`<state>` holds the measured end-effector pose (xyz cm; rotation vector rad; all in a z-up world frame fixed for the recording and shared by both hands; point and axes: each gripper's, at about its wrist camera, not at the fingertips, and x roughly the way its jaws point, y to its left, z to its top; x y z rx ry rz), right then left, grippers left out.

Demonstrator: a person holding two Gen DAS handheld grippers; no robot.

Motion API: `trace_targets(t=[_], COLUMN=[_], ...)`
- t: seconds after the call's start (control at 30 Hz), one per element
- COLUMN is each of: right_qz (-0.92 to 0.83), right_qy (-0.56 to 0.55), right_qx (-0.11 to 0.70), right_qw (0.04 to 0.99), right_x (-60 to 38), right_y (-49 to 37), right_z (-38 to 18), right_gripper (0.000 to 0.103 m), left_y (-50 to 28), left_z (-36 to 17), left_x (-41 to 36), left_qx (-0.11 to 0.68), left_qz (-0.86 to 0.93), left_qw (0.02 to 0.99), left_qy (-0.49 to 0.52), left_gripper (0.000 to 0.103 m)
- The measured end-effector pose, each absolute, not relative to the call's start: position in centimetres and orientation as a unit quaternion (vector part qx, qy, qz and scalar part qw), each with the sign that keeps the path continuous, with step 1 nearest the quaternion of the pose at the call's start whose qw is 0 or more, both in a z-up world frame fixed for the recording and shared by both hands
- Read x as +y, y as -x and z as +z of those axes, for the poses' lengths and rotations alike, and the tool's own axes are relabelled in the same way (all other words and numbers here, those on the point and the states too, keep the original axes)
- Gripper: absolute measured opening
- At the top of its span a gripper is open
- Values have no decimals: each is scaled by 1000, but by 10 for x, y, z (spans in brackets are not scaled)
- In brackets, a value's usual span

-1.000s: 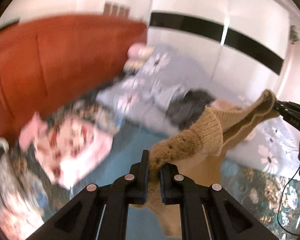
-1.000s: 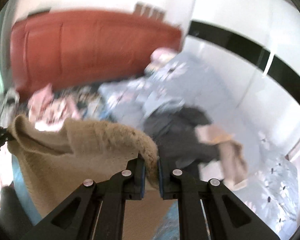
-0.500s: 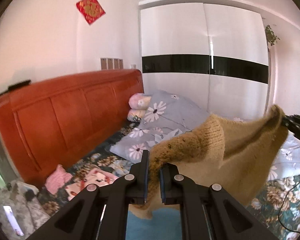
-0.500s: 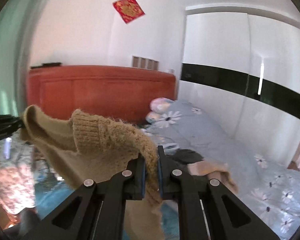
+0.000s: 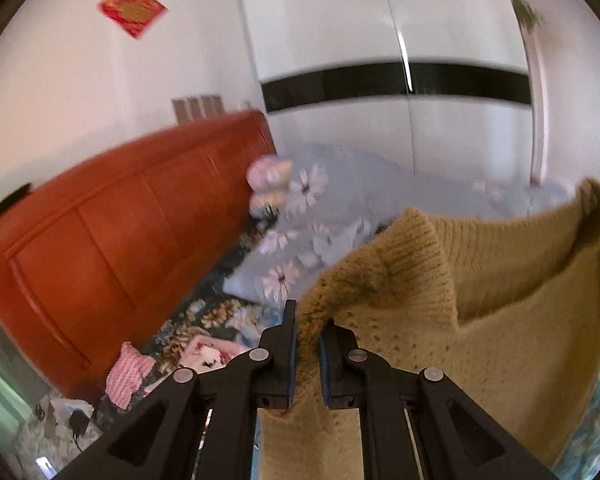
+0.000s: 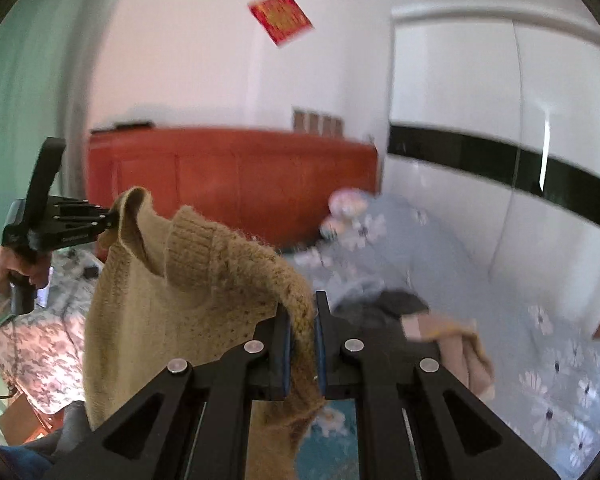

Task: Fold clothes
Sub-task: 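Lift the sweater up with both grippers, holding it spread between them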

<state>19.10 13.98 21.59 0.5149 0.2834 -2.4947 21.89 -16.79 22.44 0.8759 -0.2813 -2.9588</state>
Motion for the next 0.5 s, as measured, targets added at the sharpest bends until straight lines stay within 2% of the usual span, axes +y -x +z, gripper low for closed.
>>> trace_targets(t=[0.33,0.5], right_qz=[-894,-876], right_qy=[-396,-448], right_qx=[69,48], right_qw=[201,172], right_x=[165,175], right_y=[-47,5], right_z=[58,8], right_gripper=[10,10], left_y=[-97,-62], left_z=[54,30], left_x=[-138,-132], left_qx=[-87,-74], left_qz=[-895,-888], left_qw=[-11,-11], left_qy=[-437,-454], left_gripper=[10,10])
